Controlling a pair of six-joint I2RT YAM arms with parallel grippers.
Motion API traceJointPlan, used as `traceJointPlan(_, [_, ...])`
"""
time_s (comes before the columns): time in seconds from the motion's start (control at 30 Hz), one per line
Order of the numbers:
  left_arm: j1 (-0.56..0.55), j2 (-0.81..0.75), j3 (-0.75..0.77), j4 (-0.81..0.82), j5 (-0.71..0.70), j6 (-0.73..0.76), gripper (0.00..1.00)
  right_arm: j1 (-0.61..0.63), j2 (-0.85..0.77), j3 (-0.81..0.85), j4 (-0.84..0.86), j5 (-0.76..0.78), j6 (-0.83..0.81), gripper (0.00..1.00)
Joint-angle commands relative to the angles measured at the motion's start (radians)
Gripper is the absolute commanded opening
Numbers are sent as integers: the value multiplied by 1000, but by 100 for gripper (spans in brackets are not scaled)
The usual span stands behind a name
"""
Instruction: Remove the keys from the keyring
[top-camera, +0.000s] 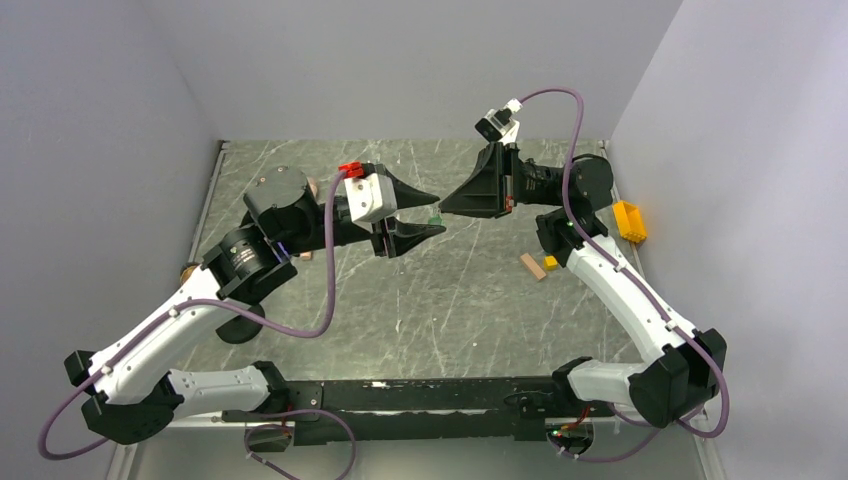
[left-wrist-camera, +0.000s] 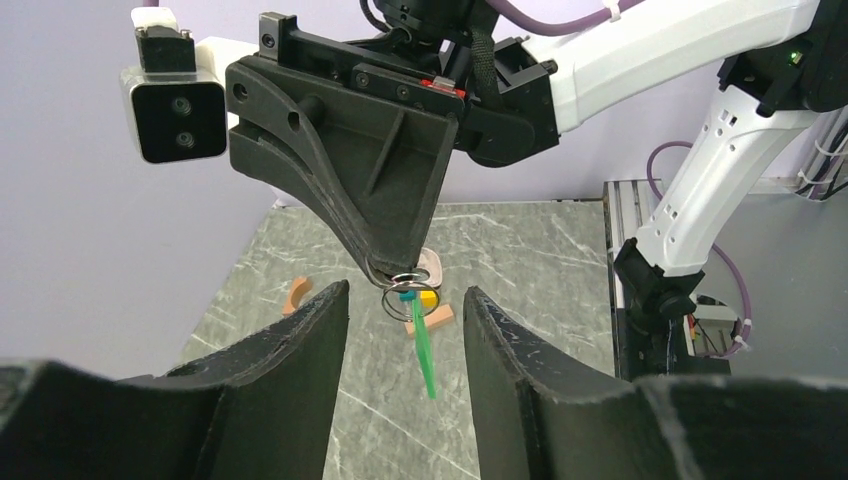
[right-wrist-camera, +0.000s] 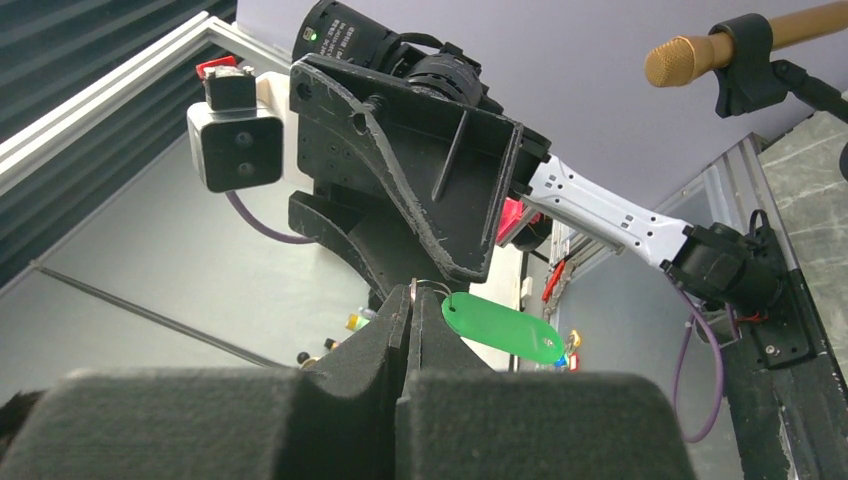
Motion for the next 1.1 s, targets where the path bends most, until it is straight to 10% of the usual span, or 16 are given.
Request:
traceJointPlan(0.0, [-5,-5,49,7,-4,16,50,-3,-1,41,43,13,-10,0])
traceJointPlan(0.73, [-4,27,95,-58,8,5,0,-3,3,42,25,-8,-24,0])
traceJointPlan(1.07, [-4,47,124,-94,-28,-71,0,-3,-1,43,-14,-10,-62,0])
